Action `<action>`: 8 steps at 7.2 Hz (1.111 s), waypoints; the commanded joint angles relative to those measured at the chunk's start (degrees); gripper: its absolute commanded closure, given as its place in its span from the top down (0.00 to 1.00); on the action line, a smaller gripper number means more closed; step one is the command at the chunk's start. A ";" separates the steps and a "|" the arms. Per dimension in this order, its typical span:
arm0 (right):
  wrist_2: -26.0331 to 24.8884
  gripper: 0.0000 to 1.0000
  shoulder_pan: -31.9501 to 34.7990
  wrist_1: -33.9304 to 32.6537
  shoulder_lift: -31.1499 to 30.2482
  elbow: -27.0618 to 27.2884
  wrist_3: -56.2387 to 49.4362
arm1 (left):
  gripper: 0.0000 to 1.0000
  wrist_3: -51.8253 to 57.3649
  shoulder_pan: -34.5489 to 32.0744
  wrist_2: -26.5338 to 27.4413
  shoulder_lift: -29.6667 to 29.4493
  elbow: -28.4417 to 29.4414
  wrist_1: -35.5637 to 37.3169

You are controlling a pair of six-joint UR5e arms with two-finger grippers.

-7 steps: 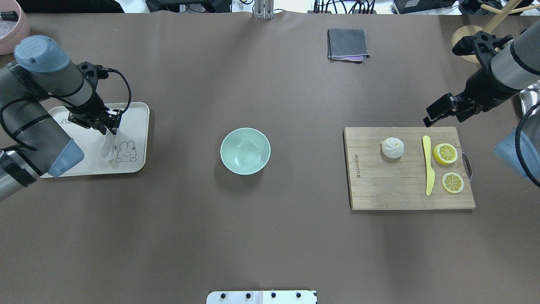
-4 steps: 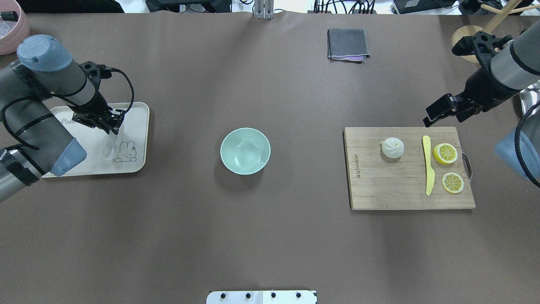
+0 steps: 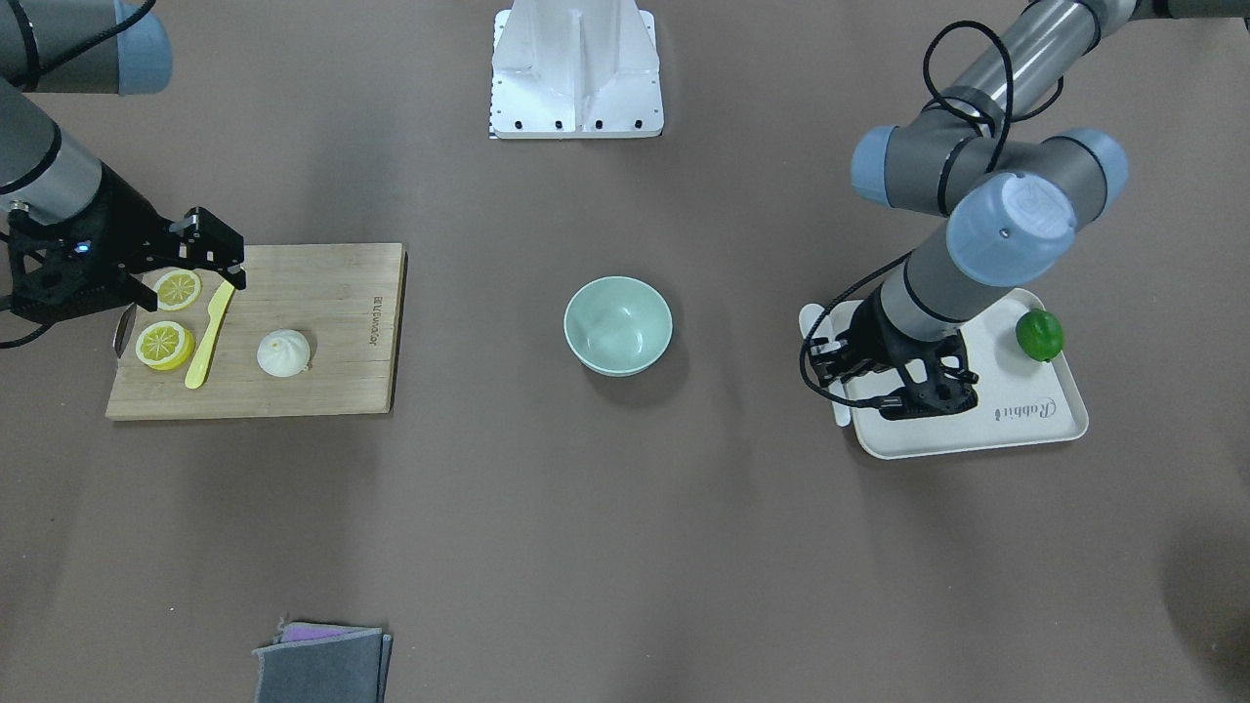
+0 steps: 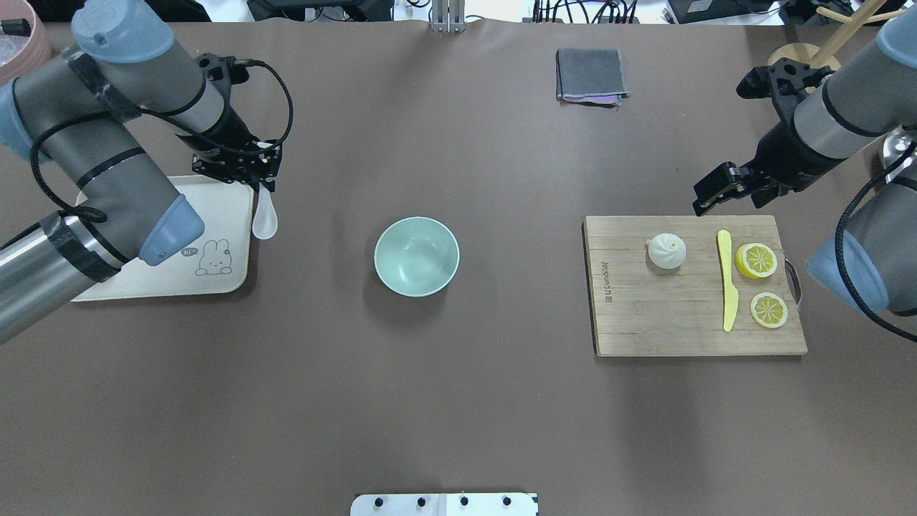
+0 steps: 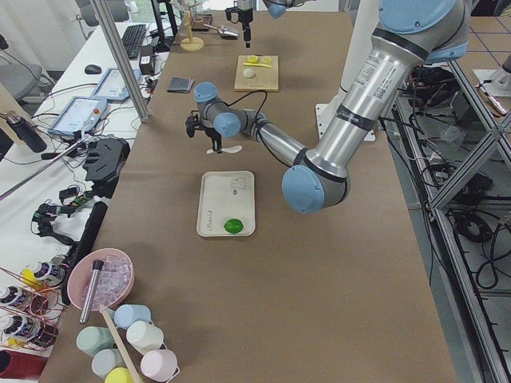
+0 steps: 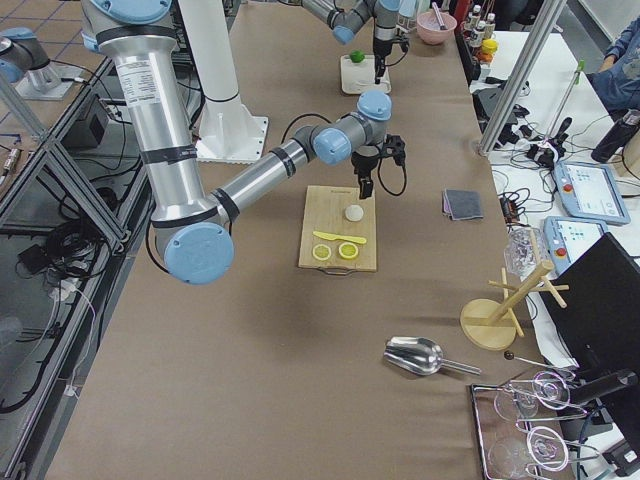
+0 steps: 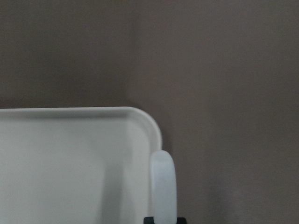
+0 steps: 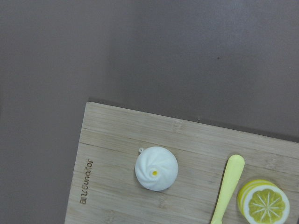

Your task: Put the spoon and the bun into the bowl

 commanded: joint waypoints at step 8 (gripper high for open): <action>-8.09 0.96 -7.68 10.54 -0.44 -9.37 1.91 | 0.00 -14.30 11.10 7.46 -10.84 5.72 -6.71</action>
